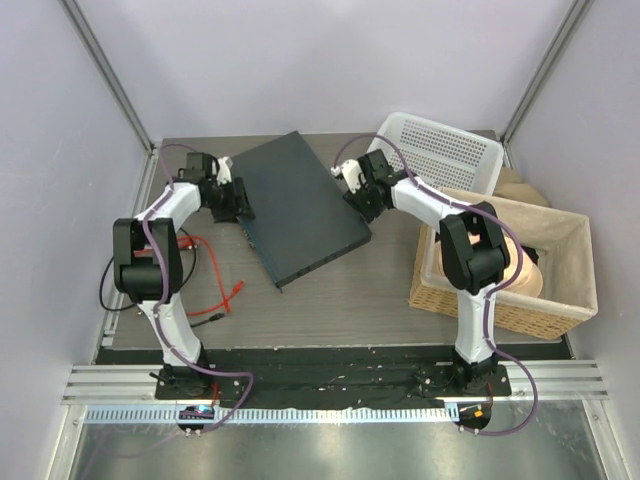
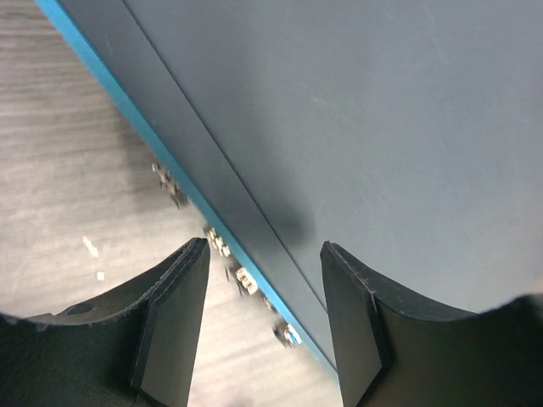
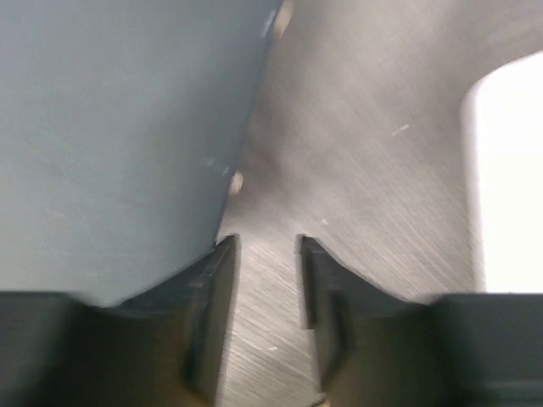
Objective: Pull the plug from the switch port
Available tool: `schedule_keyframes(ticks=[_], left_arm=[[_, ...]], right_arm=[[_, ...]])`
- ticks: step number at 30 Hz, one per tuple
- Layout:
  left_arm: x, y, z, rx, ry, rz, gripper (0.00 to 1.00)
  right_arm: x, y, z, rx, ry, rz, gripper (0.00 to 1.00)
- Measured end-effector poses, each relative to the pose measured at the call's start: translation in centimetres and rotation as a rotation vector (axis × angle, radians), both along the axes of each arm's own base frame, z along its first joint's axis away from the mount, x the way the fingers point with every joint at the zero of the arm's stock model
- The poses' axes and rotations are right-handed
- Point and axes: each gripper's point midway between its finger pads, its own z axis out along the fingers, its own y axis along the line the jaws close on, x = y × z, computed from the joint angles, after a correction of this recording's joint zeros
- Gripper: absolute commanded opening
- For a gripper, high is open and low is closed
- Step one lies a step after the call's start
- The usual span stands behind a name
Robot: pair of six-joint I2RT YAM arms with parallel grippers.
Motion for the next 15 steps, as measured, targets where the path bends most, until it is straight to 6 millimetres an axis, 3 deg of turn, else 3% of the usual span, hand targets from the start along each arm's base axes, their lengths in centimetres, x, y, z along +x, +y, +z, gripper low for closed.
schedule_keyframes(ticks=[4,9,12,15], left_arm=[[-0.5,0.9,2.9,-0.017,-0.035,0.017,0.60],[-2.1,2.5,7.5,-0.028,-0.132,0.073,0.59],[-4.2,2.2,7.9,-0.067,-0.120,0.104,0.59],[-6.5,1.2,6.7,-0.135,-0.059,0.145,0.58]], right_arm=[[1.7,1.9,4.8,0.090,-0.086,-0.010,0.73],[-0.8,7.9,9.4,0.217,-0.129,0.105,0.73],[-3.1,11.2,9.7,0.253,-0.112,0.186,0.73],[-5.5,12.9,8.3,0.266,-0.059,0.228,0.72]])
